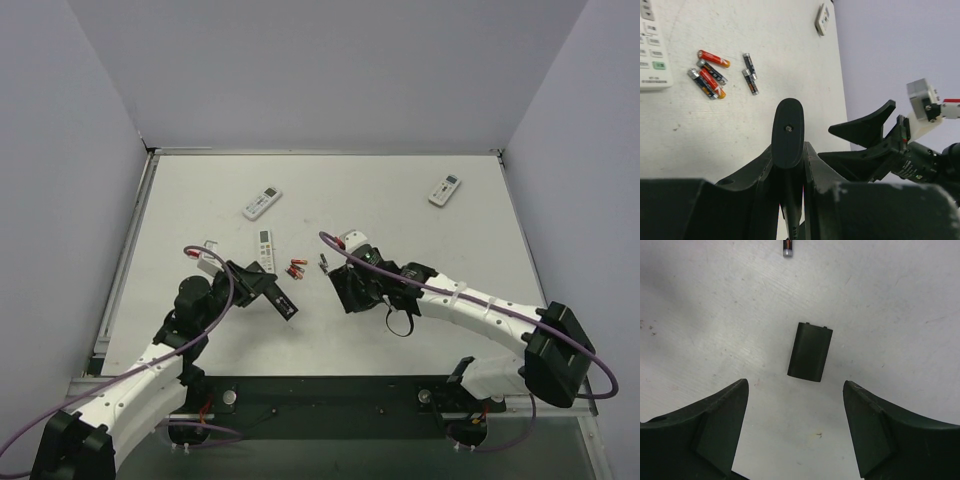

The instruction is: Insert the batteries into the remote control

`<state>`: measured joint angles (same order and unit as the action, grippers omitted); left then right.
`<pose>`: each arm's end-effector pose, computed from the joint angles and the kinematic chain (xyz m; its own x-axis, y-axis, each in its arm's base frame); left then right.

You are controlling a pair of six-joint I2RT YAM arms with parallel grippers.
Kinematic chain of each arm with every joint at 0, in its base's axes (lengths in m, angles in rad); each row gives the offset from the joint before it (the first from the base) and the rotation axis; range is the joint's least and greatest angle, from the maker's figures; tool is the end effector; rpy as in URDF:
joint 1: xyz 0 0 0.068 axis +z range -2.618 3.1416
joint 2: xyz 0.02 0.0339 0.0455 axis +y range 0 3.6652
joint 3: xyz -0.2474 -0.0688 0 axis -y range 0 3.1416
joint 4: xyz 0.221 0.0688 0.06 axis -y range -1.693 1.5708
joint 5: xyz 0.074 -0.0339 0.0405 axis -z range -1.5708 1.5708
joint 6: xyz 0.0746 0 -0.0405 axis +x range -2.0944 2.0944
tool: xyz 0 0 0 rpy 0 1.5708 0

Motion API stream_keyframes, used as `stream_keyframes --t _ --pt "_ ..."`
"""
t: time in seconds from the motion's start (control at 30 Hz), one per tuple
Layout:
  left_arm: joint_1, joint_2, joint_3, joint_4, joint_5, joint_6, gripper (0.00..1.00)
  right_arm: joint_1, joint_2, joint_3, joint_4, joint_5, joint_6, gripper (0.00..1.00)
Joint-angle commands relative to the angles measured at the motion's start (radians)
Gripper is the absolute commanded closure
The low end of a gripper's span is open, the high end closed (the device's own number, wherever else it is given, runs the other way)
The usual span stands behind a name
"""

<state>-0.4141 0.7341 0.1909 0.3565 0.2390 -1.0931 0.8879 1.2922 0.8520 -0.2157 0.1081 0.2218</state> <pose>0.1764 -0.0968 0.1892 -0.6144 -0.6724 -0.4127 0.1267 0.4322 -0.8928 0.1923 0.2237 0.2211 -0.5332 -0.3089 -0.7876 -0.6150 0.7808 0.1102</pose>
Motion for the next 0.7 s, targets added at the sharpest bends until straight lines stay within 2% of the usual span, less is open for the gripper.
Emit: stream_keyframes --t 0.0,0.13,0.4,0.67 --pt "0.008 -0.03 -0.002 -0.068 -0.078 0.019 1.0 0.003 0.047 -0.03 0.045 -0.002 0.138 0.29" --pt "0.011 -0.039 -0.021 -0.024 -0.06 0.007 1.0 0.0 0.033 -0.022 0.142 -0.18 0.11 0.28" --pt "0.012 -0.013 -0.002 0.197 0.068 -0.01 1.0 -0.033 0.032 0.055 0.298 -0.663 0.1 0.13" --pt "0.012 0.002 0.05 0.415 0.184 -0.051 1.0 -0.076 0.042 0.056 0.481 -0.887 0.198 0.14"
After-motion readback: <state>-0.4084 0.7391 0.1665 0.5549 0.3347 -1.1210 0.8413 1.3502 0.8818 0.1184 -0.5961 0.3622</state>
